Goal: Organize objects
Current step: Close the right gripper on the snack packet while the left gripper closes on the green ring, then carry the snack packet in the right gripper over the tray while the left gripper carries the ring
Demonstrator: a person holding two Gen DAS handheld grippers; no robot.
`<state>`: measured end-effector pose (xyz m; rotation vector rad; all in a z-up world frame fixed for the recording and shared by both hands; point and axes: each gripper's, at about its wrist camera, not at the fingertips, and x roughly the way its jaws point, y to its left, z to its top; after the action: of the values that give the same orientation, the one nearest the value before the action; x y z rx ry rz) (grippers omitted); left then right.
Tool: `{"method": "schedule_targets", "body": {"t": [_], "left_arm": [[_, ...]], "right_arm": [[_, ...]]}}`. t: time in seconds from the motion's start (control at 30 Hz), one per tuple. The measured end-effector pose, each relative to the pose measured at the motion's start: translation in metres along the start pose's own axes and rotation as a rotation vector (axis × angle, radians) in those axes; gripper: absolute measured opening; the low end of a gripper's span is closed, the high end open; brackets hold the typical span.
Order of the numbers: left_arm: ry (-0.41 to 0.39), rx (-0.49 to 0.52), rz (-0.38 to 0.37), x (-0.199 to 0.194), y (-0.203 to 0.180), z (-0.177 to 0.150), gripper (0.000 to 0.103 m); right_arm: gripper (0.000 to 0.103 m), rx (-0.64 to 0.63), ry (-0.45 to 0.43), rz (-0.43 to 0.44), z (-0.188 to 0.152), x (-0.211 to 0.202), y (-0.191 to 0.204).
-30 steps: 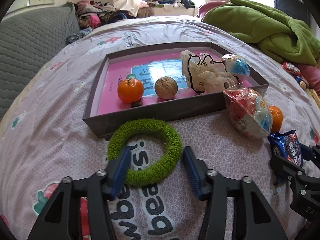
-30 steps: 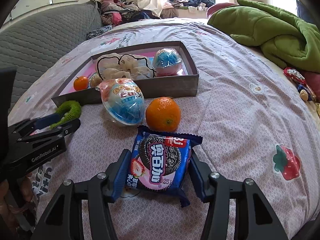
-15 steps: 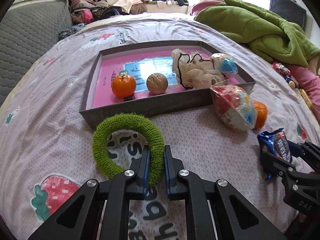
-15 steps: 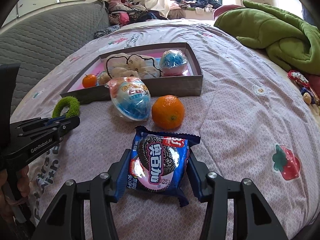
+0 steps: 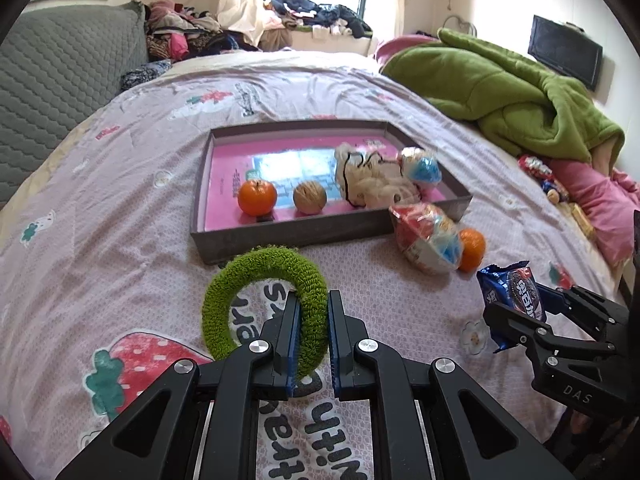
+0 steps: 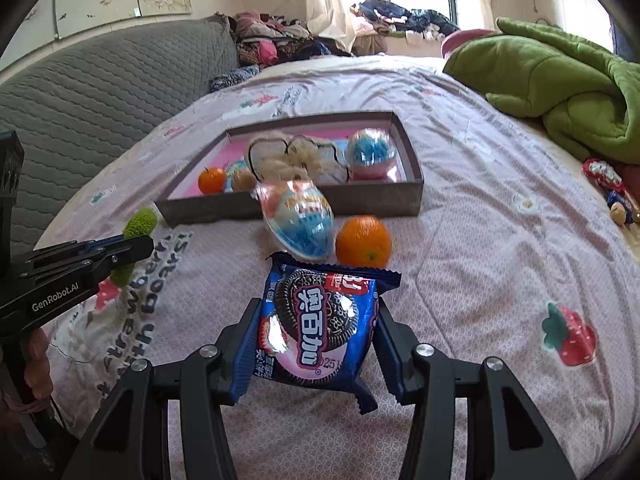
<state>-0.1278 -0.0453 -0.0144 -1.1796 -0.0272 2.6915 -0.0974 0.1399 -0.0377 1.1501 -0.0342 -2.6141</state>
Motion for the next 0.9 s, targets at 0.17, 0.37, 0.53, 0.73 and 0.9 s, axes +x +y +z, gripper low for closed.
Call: {"method": "schedule_targets", "body": {"t": [0.17,0.37,0.53,0.73,0.9], "left_arm": [[-0.045,0.000,0.011,-0.018,-0.003,0.004,0.012],[-0.086,0.003,0.029,-0.035,-0.006,0.009,0.012],[-0.111,-0.007,0.044,-0.044,-0.003,0.018,0.012],[-0.132,-0.017,0.057,-0.049,0.004,0.034,0.012],[-0.152,-0.021,0.052,-0.048,0.007,0.045,0.012]], "right_arm": [[0.052,-0.020,-0.049,-0.016,0.008,-0.012,0.001],[0.052,-0.035,-0.077,-0.018,0.019,-0.021,-0.001],[0.052,-0.055,-0.120,-0.026,0.037,-0.032,-0.004],[0.052,-0.064,-0.163,-0.051,0.060,-0.036,-0.011],[0.052,-0.074,-0.187,-0.052,0.077,-0.033,-0.011]]}}
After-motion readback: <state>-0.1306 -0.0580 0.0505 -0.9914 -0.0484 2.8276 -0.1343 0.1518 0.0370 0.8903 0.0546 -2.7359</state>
